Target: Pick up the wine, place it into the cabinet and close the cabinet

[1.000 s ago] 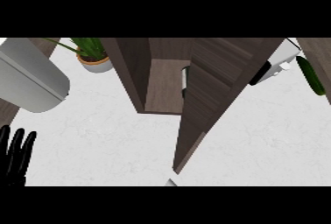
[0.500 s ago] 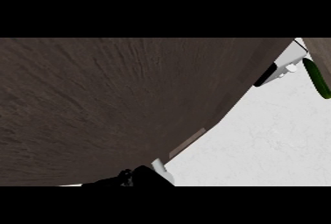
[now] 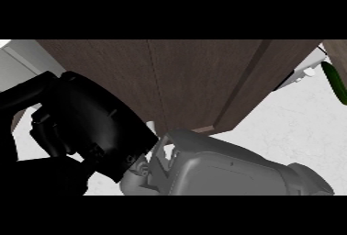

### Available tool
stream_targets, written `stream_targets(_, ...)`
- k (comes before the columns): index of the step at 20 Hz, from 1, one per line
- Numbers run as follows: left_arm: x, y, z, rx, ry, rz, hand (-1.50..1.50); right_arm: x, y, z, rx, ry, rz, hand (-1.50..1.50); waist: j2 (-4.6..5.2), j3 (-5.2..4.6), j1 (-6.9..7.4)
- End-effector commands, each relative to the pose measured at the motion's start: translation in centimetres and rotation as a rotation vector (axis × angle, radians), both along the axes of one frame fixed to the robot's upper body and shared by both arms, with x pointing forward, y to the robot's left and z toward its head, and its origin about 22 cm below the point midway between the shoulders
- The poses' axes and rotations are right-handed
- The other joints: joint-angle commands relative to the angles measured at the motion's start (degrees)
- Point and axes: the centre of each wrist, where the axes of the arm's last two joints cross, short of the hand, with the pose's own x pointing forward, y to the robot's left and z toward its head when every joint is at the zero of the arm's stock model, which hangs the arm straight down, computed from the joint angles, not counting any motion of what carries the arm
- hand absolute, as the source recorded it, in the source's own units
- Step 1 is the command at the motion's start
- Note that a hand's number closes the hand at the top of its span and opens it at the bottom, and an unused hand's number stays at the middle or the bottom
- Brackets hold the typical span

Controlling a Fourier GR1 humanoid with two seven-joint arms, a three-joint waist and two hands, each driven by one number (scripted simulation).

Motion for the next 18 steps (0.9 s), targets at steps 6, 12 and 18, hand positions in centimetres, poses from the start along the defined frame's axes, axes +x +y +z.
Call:
stream_targets(6, 0.3, 1.6, 1.2, 0.008, -0.026, -0.017, -1.5, 4.7, 1.8, 0.0, -0.157, 0.258, 0.319, 1.5, 0.6, 0.05, 1.45)
stream_targets(12, 0.9, 3.0, 1.5, 0.001, -0.023, 0.023, -1.5, 10.7, 1.2, 0.5, -0.05, 0.362, 0.275, 1.5, 0.28, 0.07, -0.85)
stream_targets(18, 0.9, 4.3, 3.2, 0.019, -0.032, 0.03, -1.5, 15.3, -2.1, -1.8, -0.015, 0.211, 0.032, 1.5, 0.36, 0.13, -1.63)
